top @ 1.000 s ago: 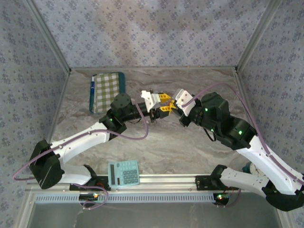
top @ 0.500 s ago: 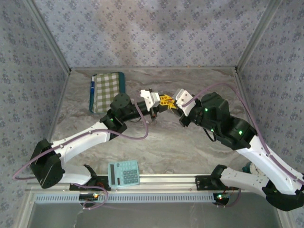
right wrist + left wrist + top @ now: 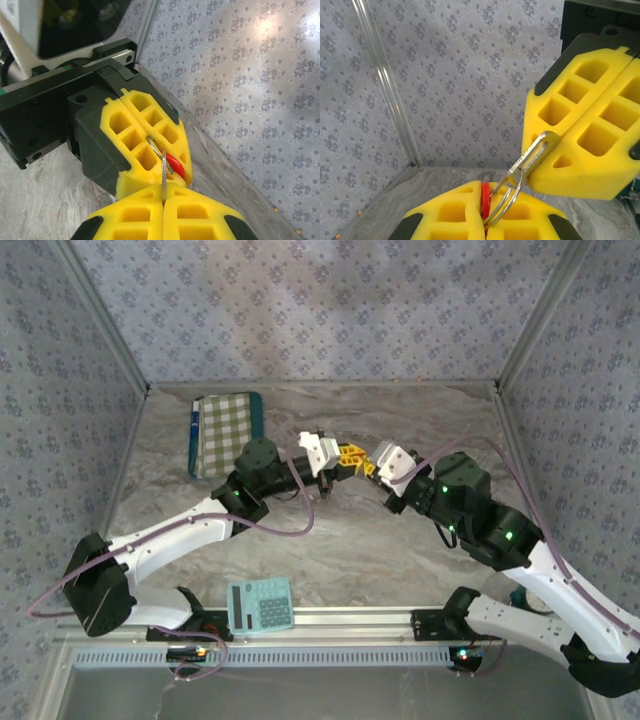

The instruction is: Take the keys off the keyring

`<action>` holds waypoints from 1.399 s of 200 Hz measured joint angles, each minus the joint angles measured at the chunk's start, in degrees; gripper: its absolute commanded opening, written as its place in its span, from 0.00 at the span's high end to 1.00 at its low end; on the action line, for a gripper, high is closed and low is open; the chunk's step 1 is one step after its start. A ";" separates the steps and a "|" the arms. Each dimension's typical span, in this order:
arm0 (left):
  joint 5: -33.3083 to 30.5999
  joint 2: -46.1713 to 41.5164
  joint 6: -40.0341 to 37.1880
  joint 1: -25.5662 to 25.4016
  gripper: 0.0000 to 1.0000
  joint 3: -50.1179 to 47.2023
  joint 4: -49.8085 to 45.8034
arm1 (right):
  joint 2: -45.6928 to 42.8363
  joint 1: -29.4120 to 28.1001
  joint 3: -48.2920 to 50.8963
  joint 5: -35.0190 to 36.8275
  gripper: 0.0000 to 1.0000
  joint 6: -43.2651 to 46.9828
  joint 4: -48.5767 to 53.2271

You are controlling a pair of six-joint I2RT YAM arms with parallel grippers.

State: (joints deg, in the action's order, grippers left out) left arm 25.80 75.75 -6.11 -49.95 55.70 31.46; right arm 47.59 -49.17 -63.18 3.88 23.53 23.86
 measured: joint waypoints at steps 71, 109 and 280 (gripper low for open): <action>2.10 0.00 0.96 -0.44 1.00 0.96 -3.61 | -1.49 -6.12 1.70 7.13 1.00 9.49 -0.31; 2.95 0.00 1.97 -0.42 1.00 1.01 -4.44 | -1.60 -7.67 1.70 9.66 1.00 12.41 0.35; 0.90 -0.74 1.62 0.46 1.00 1.81 -14.45 | 4.83 -10.62 0.61 17.62 1.00 17.81 2.69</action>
State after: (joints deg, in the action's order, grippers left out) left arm 26.70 75.00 -4.49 -49.50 57.52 17.02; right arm 52.42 -59.79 -62.57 21.50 41.34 26.55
